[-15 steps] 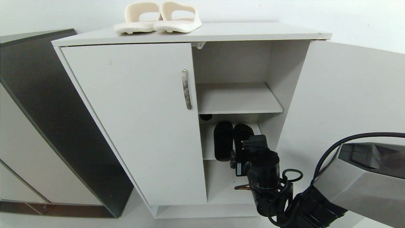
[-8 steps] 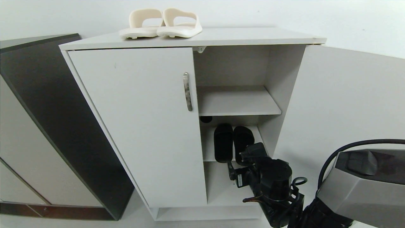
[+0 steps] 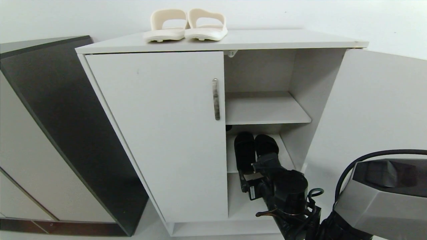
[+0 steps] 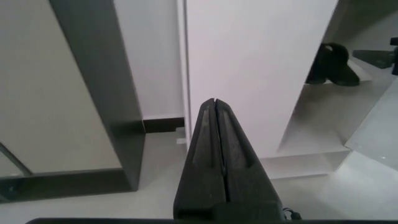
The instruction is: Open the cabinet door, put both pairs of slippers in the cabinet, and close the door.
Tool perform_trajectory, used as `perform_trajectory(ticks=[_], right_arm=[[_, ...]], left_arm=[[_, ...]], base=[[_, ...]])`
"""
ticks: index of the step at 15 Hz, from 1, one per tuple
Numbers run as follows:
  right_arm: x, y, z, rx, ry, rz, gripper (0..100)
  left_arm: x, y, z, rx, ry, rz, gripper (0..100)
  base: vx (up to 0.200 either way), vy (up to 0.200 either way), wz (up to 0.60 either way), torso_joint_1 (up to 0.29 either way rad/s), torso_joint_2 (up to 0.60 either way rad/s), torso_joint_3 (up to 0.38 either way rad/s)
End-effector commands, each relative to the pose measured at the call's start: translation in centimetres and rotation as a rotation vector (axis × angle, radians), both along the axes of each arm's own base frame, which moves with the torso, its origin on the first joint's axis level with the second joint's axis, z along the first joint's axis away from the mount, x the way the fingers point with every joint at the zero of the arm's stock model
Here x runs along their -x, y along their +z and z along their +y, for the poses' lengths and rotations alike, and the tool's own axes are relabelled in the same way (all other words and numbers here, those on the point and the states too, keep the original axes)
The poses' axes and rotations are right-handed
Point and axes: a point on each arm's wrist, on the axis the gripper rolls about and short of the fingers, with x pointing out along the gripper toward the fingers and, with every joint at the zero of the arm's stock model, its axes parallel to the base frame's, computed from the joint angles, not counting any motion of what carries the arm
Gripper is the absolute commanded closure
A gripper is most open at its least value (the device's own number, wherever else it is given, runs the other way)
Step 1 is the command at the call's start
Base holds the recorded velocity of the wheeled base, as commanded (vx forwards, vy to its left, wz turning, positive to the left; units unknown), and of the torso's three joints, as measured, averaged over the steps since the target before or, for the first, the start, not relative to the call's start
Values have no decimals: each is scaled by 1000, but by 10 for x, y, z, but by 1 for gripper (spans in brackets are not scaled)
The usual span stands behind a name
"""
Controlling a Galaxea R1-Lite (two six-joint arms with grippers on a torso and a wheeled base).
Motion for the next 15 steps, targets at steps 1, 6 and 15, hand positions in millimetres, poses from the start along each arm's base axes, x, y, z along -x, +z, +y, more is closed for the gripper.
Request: perform_trajectory(ticks=[1,6,15], right_arm=[[1,-2,-1,-1,3,-1,0],[-5,-8,-5,-1,4,-72,0],[2,-5,-9,12,99,-49,0]], left_arm=[[0,0,0,0,1,2,100],[0,0,0,0,1,2,100],[0,0,0,6,4,2,100]], base=[[0,200,0,7,2,2],[0,200,0,2,5,3],[0,44,0,1,1,1]])
